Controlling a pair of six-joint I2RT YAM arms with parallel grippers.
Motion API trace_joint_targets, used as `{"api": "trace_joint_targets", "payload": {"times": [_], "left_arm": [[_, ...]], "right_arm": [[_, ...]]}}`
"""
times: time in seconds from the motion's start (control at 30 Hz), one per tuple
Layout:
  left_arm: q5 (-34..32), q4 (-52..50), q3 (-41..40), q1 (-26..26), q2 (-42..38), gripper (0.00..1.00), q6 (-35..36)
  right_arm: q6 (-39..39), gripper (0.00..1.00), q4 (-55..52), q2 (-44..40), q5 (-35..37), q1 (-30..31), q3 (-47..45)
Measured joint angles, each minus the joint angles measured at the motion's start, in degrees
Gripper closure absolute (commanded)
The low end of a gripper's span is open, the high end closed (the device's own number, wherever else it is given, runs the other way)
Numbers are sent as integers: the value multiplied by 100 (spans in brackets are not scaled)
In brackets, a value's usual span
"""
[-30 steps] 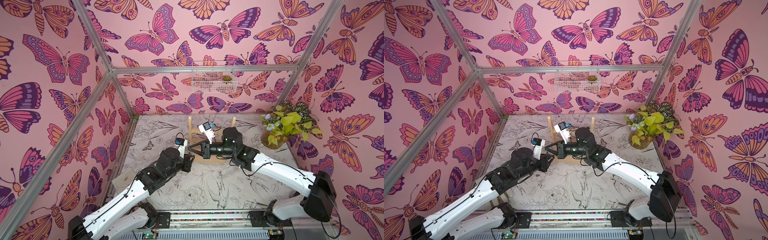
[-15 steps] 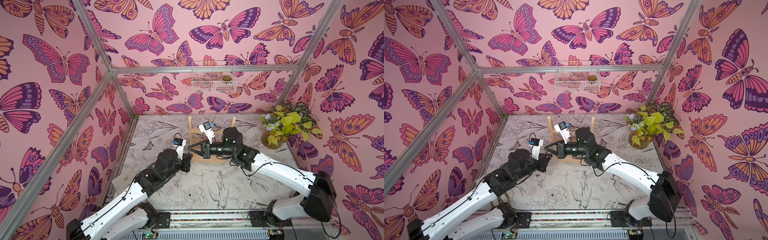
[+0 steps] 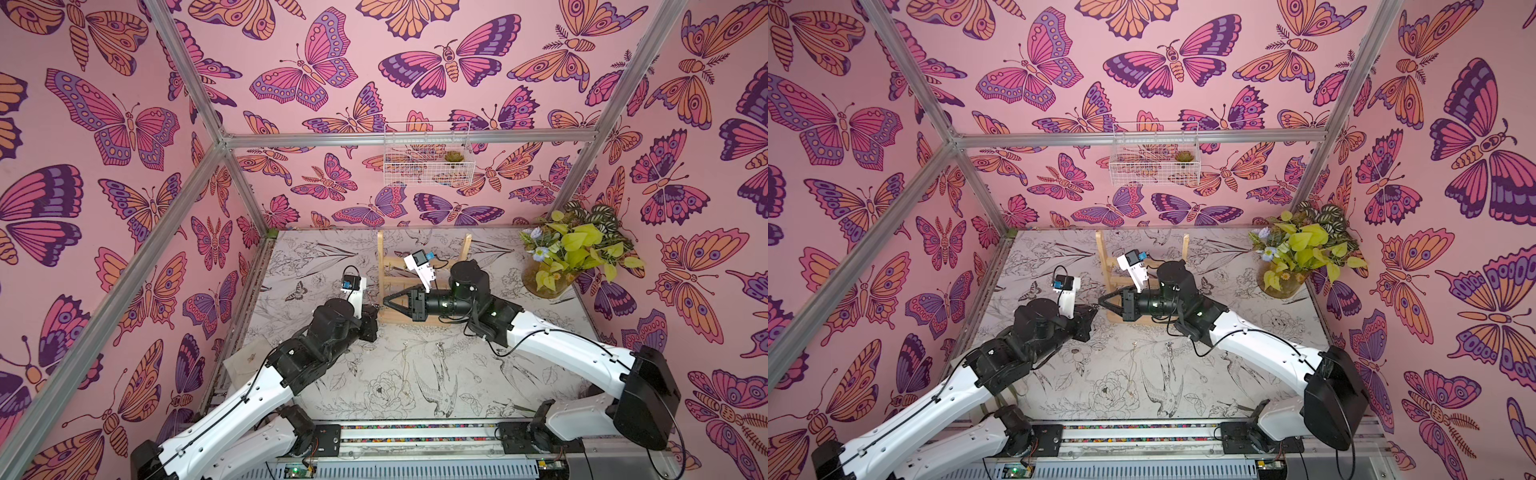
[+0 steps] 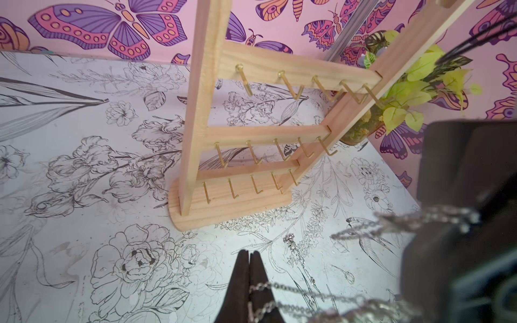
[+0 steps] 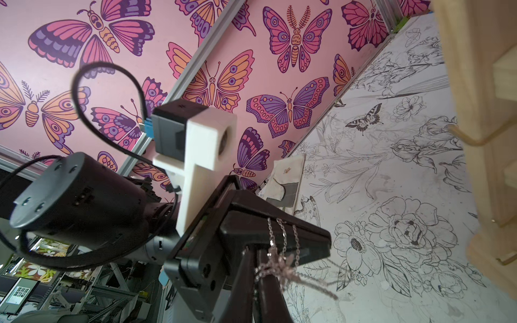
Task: Hang the necklace on the jewelry display stand
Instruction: Pick up the necklace from the center of the board.
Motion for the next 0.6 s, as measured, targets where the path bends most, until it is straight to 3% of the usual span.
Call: {"api": "trace_joint_targets", "payload": {"times": [0.6], "left_arm": [[-579, -577, 1233, -501, 315, 100, 999]], "right_arm": [[-68, 87, -9, -339, 162, -262, -393]]}}
